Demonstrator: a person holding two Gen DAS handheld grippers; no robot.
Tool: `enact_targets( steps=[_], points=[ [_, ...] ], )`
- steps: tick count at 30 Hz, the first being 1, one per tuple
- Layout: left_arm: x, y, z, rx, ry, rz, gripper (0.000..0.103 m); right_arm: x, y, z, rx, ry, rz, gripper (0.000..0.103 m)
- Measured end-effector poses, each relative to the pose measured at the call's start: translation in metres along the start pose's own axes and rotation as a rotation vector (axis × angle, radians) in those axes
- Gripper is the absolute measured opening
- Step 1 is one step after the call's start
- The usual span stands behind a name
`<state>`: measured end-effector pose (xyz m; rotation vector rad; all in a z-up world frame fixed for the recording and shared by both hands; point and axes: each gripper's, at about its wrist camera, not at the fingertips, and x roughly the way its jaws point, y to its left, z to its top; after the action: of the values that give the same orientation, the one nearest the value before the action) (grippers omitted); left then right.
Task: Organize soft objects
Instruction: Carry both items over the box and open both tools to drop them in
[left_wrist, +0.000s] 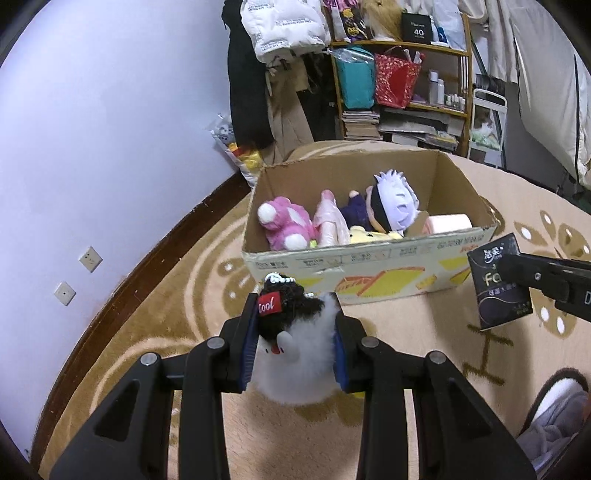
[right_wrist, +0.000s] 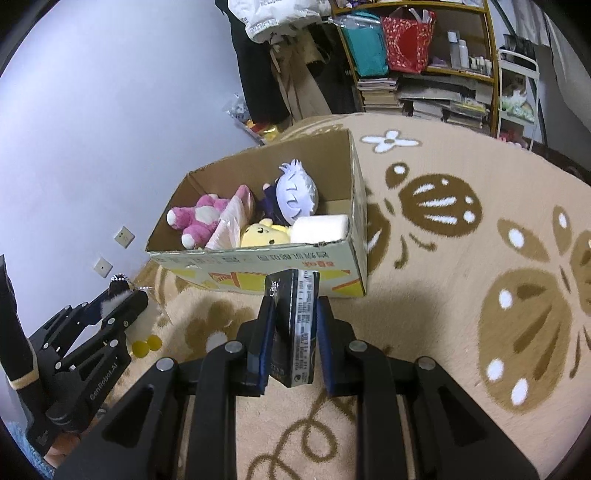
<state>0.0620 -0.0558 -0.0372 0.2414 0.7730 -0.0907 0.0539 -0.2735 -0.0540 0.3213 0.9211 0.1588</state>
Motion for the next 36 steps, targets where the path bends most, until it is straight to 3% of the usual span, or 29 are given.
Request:
enact_targets(
  steps=[15,24,36],
  points=[
    [-0.008,0.000,0.017,0.050,-0.092,0.046,0.032,-0.007,0.012,0.013,-0.050,-0.055,-0.008,0.023],
    [0.001,0.008,0.030,0.005,-0.112,0.013,0.032,-0.006,0.015,0.022,-0.067,-0.082,0.015,0.023],
    [0.008,0.001,0.063,0.087,-0.183,0.029,0.032,-0.001,0.012,0.047,-0.086,-0.149,0.031,0.023]
  ],
)
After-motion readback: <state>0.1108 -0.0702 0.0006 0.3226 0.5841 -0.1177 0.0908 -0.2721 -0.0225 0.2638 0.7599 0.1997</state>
